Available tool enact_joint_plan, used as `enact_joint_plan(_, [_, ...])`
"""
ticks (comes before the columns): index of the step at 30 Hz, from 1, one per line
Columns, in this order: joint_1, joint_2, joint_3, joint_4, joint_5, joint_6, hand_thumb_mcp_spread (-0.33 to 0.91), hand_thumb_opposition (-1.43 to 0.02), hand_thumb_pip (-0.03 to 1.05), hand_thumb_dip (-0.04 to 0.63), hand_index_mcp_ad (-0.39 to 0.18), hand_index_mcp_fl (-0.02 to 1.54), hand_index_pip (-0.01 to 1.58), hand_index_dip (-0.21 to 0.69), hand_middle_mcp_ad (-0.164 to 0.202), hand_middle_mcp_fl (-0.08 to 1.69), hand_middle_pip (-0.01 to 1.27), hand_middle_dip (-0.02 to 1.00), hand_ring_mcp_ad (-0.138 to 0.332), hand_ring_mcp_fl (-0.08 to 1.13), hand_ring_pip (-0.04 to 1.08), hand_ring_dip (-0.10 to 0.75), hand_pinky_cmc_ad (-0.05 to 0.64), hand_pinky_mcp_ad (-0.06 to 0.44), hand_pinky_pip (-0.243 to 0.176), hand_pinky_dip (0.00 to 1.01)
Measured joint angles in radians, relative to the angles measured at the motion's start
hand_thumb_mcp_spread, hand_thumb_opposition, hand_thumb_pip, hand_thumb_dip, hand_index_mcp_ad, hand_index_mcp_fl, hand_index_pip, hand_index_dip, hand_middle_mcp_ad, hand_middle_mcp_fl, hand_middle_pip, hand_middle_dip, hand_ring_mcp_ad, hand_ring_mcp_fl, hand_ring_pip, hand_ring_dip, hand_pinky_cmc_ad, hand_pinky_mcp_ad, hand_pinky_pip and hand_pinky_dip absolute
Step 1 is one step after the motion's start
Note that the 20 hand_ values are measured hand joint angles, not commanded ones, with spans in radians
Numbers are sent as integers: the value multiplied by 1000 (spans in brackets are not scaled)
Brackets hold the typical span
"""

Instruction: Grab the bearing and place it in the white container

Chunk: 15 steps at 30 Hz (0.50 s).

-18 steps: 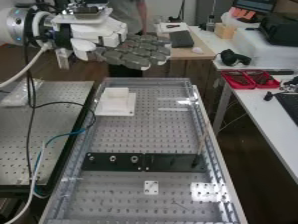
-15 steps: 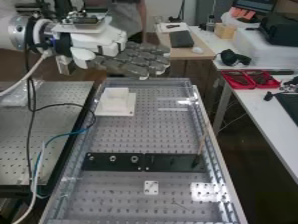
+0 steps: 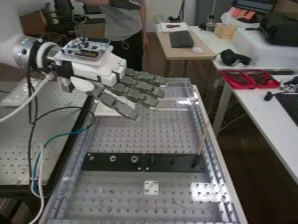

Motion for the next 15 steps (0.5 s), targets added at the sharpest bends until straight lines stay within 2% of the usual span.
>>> enact_joint_plan(3, [-4, -6, 0, 0, -1, 1, 202, -679, 454, 37, -5, 7, 56, 33, 63, 12, 124, 108, 161, 0, 51, 38, 349, 278, -77, 215])
enact_joint_plan(4, [-5, -8, 1, -1, -1, 3, 206, -679, 463, 33, -5, 3, 56, 33, 63, 12, 124, 108, 161, 0, 68, 38, 367, 276, -91, 215])
enact_joint_plan(8, [-9, -15, 1, -2, -4, 11, 208, -696, 463, 33, -5, 2, 56, 33, 63, 9, 120, 110, 162, -2, 82, 38, 384, 297, -89, 227])
enact_joint_plan(15, [-10, -10, 2, 1, -6, 6, 206, -698, 463, 37, -3, 2, 59, 30, 73, 12, 126, 110, 161, -2, 82, 38, 380, 297, -96, 229])
